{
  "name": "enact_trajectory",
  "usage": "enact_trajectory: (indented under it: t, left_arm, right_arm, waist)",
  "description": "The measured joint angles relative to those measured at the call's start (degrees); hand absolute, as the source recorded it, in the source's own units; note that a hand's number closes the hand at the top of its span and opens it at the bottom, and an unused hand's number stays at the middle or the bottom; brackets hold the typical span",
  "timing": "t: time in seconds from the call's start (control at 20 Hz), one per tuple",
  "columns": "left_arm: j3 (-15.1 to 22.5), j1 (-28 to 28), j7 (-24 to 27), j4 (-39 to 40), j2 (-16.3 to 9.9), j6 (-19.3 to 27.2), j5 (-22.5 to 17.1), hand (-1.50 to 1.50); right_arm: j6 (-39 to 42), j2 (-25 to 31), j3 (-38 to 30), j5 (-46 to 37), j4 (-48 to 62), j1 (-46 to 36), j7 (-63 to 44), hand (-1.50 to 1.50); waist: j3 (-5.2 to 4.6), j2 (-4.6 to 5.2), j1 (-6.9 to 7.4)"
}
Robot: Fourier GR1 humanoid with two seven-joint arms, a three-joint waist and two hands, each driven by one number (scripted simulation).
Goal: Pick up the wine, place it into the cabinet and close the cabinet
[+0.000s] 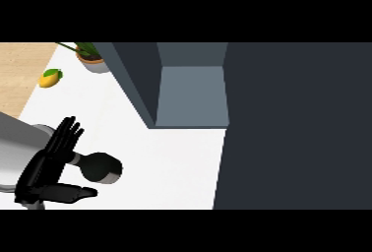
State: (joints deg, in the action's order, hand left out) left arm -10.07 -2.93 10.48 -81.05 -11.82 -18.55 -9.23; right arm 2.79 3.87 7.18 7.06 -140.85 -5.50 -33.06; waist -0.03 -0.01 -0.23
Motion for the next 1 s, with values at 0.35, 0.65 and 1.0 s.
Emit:
enact_trajectory:
  t: [0.35,0.65,1.0]
  left_arm:
    - [-0.28,2.97,9.93,14.19,-0.14,-2.32,3.43,-1.5]
    - [-0.6,5.88,17.91,25.9,-0.45,-3.64,5.9,-1.5]
    - [-1.71,11.4,24.91,40.06,-0.37,-6.27,6.49,-1.5]
  right_arm:
    - [0.87,0.23,-1.56,0.11,0.31,-0.12,0.55,-1.5]
    - [1.06,0.33,-1.7,0.02,-0.17,-0.21,-0.26,-1.5]
    - [0.33,0.04,-1.38,-0.66,-0.22,-2.29,-1.76,-1.5]
  waist:
    - [0.01,0.02,-0.04]
    - [0.0,0.01,-0.11]
    - [-0.03,0.06,-0.21]
